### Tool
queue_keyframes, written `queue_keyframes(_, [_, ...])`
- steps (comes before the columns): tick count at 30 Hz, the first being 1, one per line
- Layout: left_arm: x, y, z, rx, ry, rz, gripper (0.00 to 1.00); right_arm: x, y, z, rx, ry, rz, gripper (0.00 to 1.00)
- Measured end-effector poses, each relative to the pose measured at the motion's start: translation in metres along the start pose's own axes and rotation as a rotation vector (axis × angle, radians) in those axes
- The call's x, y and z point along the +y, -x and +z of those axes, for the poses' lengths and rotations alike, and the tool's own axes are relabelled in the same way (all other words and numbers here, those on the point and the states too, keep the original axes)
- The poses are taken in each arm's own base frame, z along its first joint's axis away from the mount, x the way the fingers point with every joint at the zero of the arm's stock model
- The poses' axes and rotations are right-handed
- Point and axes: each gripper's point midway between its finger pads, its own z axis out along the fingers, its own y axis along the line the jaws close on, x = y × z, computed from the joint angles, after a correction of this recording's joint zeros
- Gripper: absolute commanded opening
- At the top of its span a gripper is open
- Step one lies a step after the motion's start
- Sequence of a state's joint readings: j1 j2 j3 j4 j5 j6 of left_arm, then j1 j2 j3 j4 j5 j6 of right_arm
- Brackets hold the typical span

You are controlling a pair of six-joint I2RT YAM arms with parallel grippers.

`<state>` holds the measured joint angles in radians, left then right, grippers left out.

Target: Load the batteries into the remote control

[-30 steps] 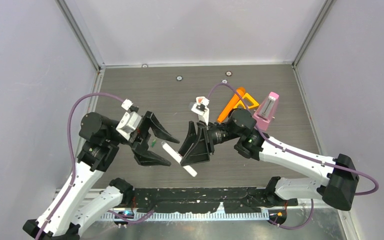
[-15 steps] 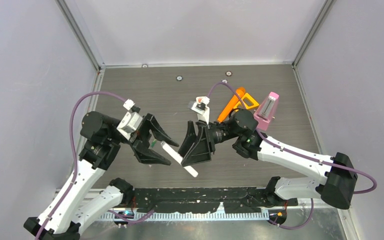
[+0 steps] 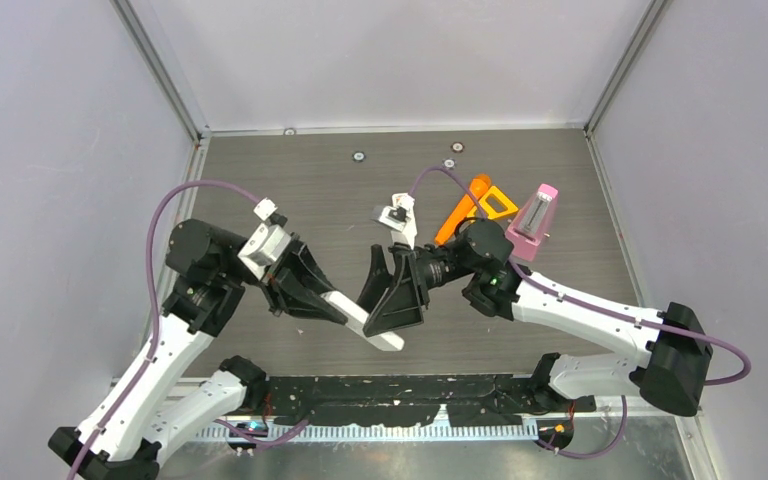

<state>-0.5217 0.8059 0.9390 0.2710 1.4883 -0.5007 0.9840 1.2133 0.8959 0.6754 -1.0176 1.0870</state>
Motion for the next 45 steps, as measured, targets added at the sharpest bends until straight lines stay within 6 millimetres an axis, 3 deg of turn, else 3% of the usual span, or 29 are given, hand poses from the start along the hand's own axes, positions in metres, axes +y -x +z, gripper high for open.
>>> queue_keyframes(5, [0.016, 0.002, 0.001, -0.039, 0.100, -0.085, 0.00, -0.015, 0.015, -0.003, -0.085, -0.066, -0.007, 0.87])
queue_keyframes(11, [0.045, -0.004, -0.004, -0.097, 0.302, -0.258, 0.00, -0.039, 0.030, -0.025, -0.233, -0.260, -0.042, 0.90])
queue_keyframes(18, [0.071, -0.007, -0.018, -0.244, 0.548, -0.475, 0.00, -0.029, 0.048, -0.058, -0.419, -0.442, -0.158, 0.83])
queue_keyframes(25, [0.087, -0.008, -0.029, -0.382, 0.666, -0.664, 0.00, -0.052, 0.043, -0.073, -0.485, -0.532, -0.113, 0.62])
queue_keyframes(32, [0.102, -0.018, -0.035, -0.465, 0.698, -0.812, 0.00, -0.069, 0.040, -0.078, -0.575, -0.522, 0.002, 0.28])
queue_keyframes(39, [0.104, -0.019, -0.037, -0.543, 0.687, -0.854, 0.34, -0.061, 0.042, -0.074, -0.651, -0.412, 0.083, 0.17])
queue_keyframes(45, [0.116, -0.039, -0.047, -0.651, 0.715, -0.890, 0.45, -0.084, 0.049, -0.077, -0.749, -0.419, 0.165, 0.16])
